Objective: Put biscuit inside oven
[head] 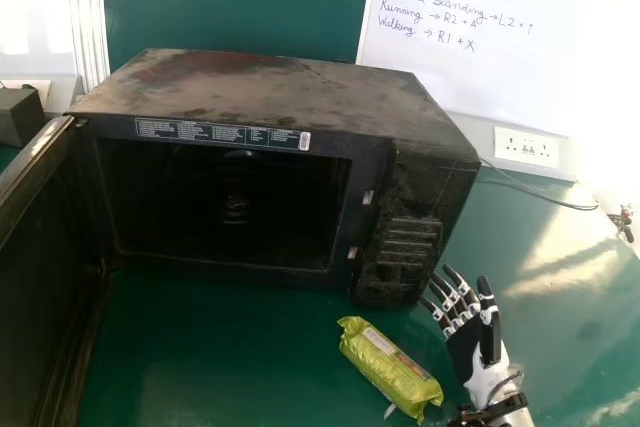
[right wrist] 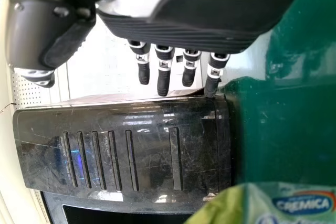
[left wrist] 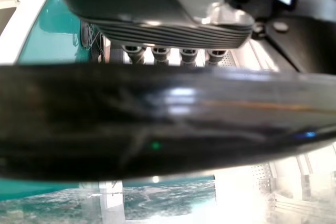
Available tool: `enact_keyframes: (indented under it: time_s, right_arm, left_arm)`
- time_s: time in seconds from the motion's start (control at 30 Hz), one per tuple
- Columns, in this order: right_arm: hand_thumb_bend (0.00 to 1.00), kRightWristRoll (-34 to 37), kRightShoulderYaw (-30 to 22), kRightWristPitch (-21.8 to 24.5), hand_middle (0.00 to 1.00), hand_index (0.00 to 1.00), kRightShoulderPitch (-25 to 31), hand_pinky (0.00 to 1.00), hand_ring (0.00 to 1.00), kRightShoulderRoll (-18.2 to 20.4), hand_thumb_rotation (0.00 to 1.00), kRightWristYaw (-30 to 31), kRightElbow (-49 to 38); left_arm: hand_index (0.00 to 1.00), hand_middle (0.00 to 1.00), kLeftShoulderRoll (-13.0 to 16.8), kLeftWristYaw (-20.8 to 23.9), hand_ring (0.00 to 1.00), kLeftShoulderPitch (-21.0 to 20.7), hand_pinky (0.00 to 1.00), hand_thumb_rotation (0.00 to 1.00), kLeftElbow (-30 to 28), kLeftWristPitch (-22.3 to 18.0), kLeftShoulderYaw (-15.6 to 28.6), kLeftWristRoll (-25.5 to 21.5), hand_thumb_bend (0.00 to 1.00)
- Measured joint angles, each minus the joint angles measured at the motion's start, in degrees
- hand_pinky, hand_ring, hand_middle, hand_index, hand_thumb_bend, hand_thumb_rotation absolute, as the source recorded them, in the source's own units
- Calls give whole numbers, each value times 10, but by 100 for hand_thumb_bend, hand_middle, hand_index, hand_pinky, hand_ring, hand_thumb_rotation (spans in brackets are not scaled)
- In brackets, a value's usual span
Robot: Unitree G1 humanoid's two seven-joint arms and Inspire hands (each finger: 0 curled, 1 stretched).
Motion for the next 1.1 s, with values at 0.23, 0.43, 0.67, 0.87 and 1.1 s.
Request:
enact_keyframes:
  time_s: [0.23, 0.43, 0.67, 0.87, 1.1]
  right_arm:
    - [84, -3, 0, -2, 93, 100, 1, 92, 94, -1, 100, 0, -1]
    - [83, -15, 1, -40, 94, 100, 1, 90, 94, -6, 100, 9, 2]
    - [83, -83, 7, -145, 94, 100, 1, 92, 94, -19, 100, -20, 3]
    - [84, -121, 13, -232, 95, 100, 6, 91, 95, -29, 100, -54, -16]
    - [85, -197, 25, -304, 94, 100, 18, 91, 95, -33, 100, -122, -48]
  left_arm:
    - [100, 100, 0, -2, 100, 0, 100, 89, 1, 0, 0, -1, 70]
    - [100, 100, 0, -6, 100, 0, 100, 86, 2, 0, 0, -1, 70]
    - [99, 99, 0, -7, 97, 0, 97, 68, 2, -1, 1, -2, 91]
    - [97, 97, 0, -6, 96, 0, 95, 64, 2, -1, 1, -1, 97]
    - [90, 90, 0, -6, 87, 0, 94, 60, 3, -1, 1, 0, 100]
